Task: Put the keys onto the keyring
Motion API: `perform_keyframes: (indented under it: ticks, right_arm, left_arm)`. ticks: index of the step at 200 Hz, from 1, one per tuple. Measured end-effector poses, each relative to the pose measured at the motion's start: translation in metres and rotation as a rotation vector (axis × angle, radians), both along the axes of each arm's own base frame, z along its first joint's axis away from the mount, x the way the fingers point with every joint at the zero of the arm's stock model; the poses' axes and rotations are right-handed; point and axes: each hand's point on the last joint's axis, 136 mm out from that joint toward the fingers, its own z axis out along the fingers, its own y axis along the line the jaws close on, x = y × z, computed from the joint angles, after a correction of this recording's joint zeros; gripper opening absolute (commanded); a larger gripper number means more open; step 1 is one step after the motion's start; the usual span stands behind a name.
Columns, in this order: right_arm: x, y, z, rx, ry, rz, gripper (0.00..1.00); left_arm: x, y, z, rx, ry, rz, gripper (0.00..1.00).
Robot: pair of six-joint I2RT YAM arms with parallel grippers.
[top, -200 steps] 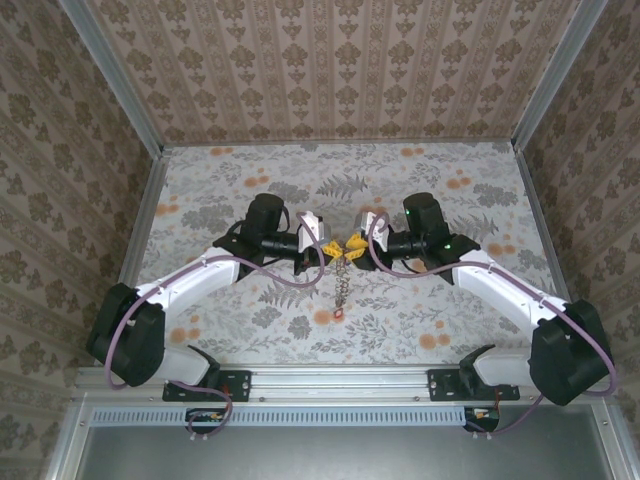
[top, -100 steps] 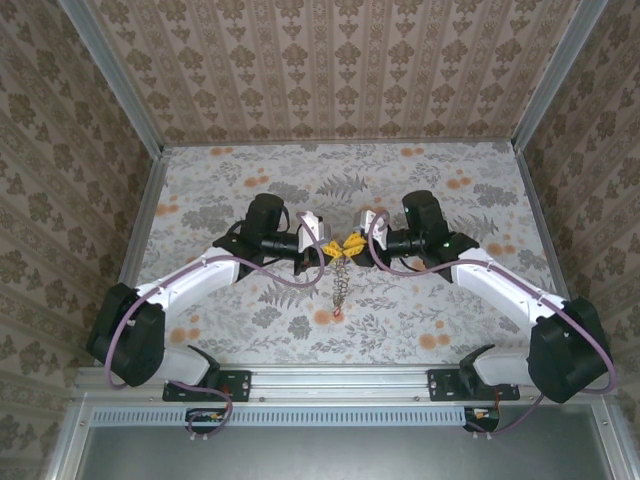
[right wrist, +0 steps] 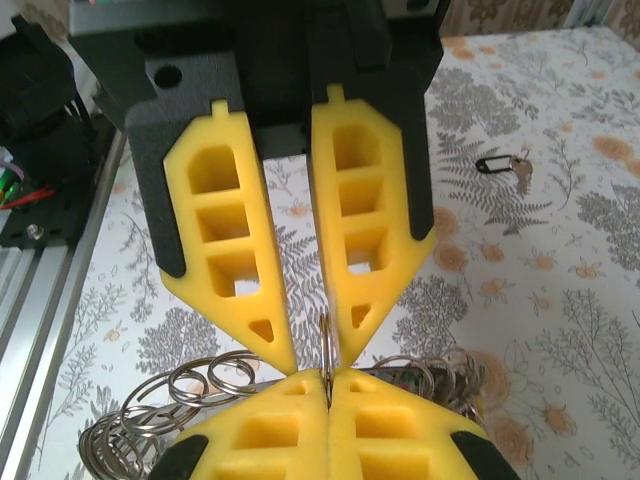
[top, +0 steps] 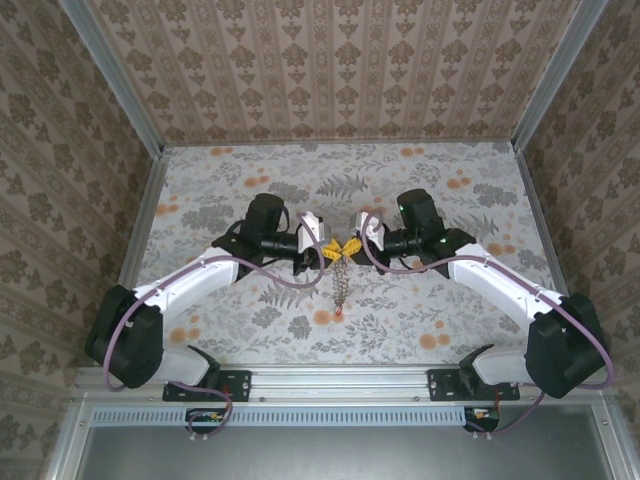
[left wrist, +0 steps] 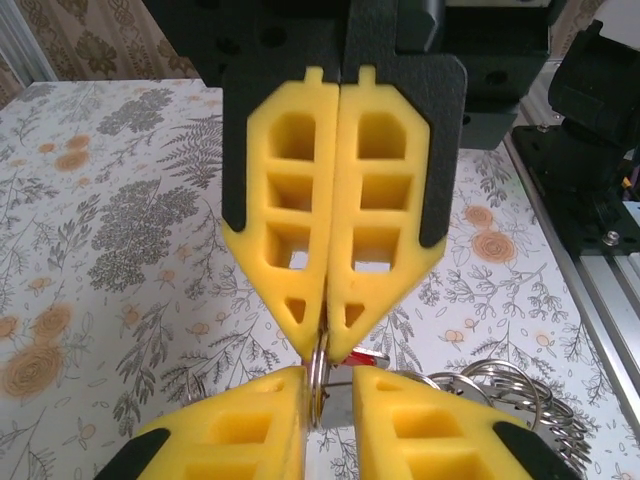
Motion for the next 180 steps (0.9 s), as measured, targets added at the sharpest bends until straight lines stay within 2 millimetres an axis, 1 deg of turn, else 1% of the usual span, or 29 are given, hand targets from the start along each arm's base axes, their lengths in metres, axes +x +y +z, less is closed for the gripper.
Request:
perform_keyframes:
  ticks: [32, 109, 129, 148, 164, 180]
  right_arm:
    - [-0.0018, 0.0002, -0.0021, -0.053, -0.017, 0.002, 0.01]
    - [-0.0068, 0.0021, -0.0042, -0.076, -0.019, 0.012, 0.01]
    - [-0.0071, 0.002, -0.002, -0.072, -0.024, 0.012, 0.01]
    - [-0.0073, 0.0018, -0.0008, -0.071, -0.028, 0.011, 0.01]
    - [-0.0072, 0.0018, -0.0008, -0.071, -0.025, 0.009, 0.03]
    - [-0.0072, 0.0017, -0.0006, -0.07, -0.024, 0.007, 0.1]
  left_arm:
    - [-0.0005, -0.0002, 0.0006, 0.045, -0.025, -0.002, 0.14]
    - [-0.0021, 0.0016, -0.002, 0.089, -0.039, -0.006, 0.15]
    - [-0.0023, 0.0018, -0.0021, 0.091, -0.037, -0.006, 0.12]
    - [-0.0028, 0.002, -0.0026, 0.092, -0.037, -0.009, 0.0]
    - [-0.0035, 0.0018, -0.0024, 0.091, -0.036, -0.012, 0.0]
    - [-0.0036, 0.0015, -0.0019, 0.089, -0.036, -0.013, 0.0]
